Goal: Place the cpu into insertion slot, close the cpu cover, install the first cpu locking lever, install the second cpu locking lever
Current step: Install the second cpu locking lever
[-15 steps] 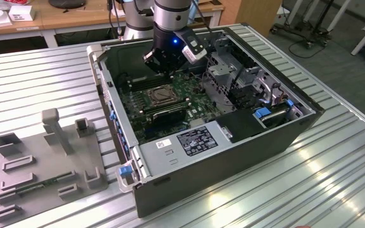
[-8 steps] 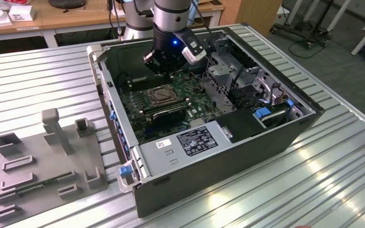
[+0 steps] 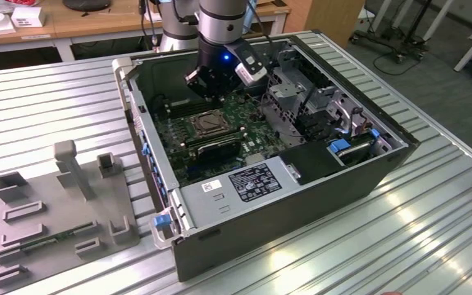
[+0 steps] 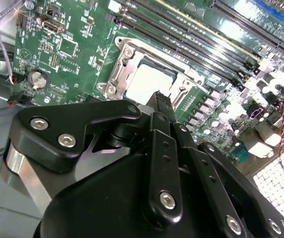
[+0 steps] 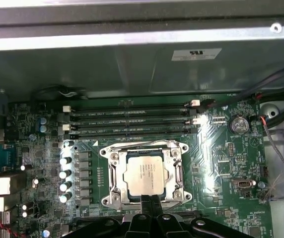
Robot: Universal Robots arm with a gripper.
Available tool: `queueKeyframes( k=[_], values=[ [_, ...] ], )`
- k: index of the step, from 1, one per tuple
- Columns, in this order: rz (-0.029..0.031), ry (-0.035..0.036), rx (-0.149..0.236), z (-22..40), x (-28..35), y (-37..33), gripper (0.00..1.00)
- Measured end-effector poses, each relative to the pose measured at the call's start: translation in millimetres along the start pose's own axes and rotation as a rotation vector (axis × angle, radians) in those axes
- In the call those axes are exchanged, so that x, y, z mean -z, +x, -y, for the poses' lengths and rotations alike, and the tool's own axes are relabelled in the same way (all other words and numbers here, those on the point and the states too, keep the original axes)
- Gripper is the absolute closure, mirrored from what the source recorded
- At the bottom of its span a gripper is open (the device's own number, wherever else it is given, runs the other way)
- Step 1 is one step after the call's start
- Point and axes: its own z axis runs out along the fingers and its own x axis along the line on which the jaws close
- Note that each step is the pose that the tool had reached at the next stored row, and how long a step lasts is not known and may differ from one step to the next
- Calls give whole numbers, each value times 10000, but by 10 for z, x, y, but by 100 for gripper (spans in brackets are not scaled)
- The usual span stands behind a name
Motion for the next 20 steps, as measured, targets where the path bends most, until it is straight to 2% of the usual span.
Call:
queueKeyframes(
  k=[8,13,20],
  values=[
    [0,1,0,86,-24,-4,89],
    [1,2,0,103,-56,-4,89],
    [0,3,0,104,-62,-4,89]
  ],
)
